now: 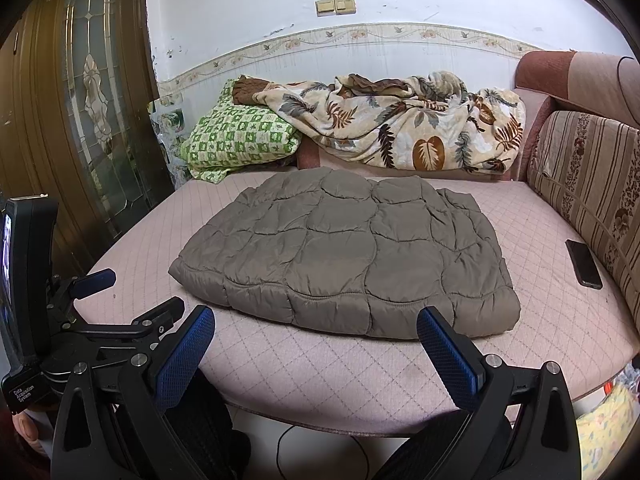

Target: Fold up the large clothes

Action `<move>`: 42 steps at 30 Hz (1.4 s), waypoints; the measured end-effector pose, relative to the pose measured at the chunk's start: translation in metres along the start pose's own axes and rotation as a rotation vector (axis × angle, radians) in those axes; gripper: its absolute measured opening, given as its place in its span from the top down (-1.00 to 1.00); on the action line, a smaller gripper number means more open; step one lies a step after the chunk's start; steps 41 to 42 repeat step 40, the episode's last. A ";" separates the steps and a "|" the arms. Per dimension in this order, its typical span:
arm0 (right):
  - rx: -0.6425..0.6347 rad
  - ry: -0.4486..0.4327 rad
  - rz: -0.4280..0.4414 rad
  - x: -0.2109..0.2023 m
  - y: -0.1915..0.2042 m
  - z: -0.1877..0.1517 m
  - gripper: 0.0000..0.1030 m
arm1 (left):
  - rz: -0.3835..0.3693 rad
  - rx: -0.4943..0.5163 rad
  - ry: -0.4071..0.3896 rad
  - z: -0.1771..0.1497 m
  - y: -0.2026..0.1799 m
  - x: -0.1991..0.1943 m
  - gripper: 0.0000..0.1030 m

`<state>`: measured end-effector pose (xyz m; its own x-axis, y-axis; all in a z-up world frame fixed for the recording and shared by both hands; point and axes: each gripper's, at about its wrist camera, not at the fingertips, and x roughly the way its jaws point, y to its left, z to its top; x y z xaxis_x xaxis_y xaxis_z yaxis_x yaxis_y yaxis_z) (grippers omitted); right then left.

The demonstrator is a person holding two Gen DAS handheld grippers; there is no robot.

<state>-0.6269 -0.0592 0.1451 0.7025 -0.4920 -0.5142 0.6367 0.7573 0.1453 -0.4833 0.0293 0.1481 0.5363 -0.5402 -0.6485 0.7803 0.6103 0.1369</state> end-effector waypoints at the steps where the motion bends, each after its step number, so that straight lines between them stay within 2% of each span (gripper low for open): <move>1: 0.000 0.000 0.000 0.000 0.000 0.000 -0.98 | -0.001 0.000 0.000 0.000 0.000 0.000 -0.92; 31: -0.003 -0.004 -0.002 -0.002 0.004 -0.002 -0.98 | -0.006 -0.002 -0.002 -0.002 -0.001 -0.002 -0.92; 38: 0.001 -0.001 0.010 -0.008 0.007 -0.002 -0.98 | 0.035 0.005 -0.053 -0.003 -0.003 -0.016 -0.92; 42: 0.007 -0.001 0.008 -0.010 0.007 -0.002 -0.98 | 0.029 0.006 -0.053 -0.002 -0.002 -0.016 -0.92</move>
